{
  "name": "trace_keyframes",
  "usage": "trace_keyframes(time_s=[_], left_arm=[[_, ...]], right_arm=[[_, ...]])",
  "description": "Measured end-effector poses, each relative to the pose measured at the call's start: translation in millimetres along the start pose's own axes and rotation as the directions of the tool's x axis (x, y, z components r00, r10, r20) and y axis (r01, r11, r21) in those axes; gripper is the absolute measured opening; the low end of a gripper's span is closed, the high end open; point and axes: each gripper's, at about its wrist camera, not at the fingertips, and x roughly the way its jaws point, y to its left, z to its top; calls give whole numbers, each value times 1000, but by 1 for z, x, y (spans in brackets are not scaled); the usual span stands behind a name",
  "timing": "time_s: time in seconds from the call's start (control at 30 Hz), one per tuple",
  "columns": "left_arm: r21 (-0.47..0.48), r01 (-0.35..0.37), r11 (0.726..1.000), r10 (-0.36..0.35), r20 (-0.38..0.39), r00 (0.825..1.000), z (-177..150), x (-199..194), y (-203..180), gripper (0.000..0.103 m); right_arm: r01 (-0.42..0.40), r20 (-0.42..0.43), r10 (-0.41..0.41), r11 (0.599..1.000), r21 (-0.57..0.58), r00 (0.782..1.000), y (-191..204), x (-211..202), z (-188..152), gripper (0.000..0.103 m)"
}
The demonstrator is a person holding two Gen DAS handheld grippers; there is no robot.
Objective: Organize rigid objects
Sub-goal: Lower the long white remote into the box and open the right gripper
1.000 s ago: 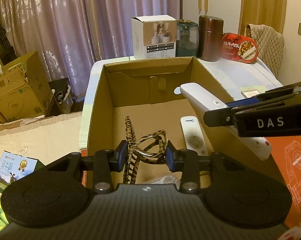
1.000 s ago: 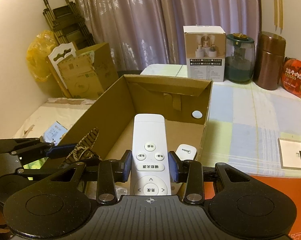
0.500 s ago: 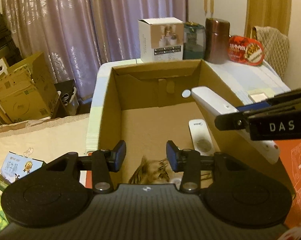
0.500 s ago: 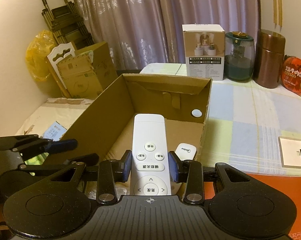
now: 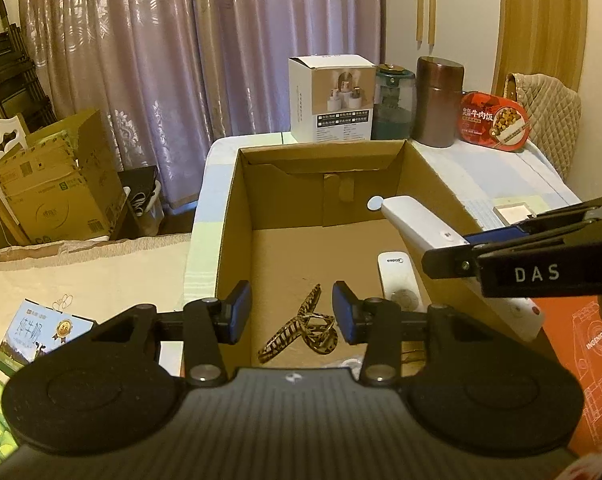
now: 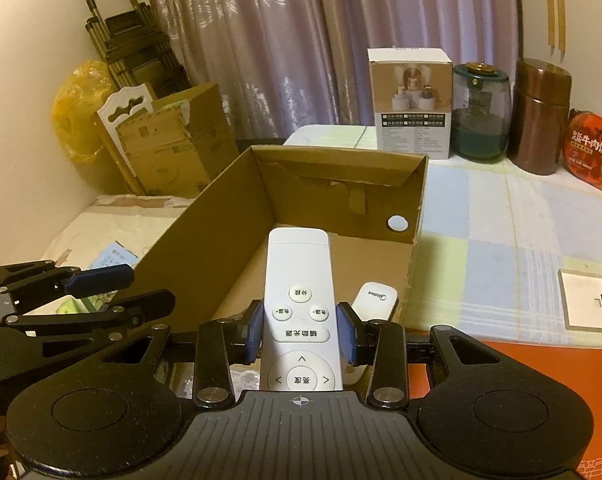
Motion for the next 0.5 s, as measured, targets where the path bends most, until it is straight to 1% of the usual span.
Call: trace_keyframes(time_s=[0.5], left_arm=[[-2,8,1000,-8,-2,1000,-2,0,1,39]], right_arm=[[2,-12,-2,1000,0,1000,1,3,-5,35]])
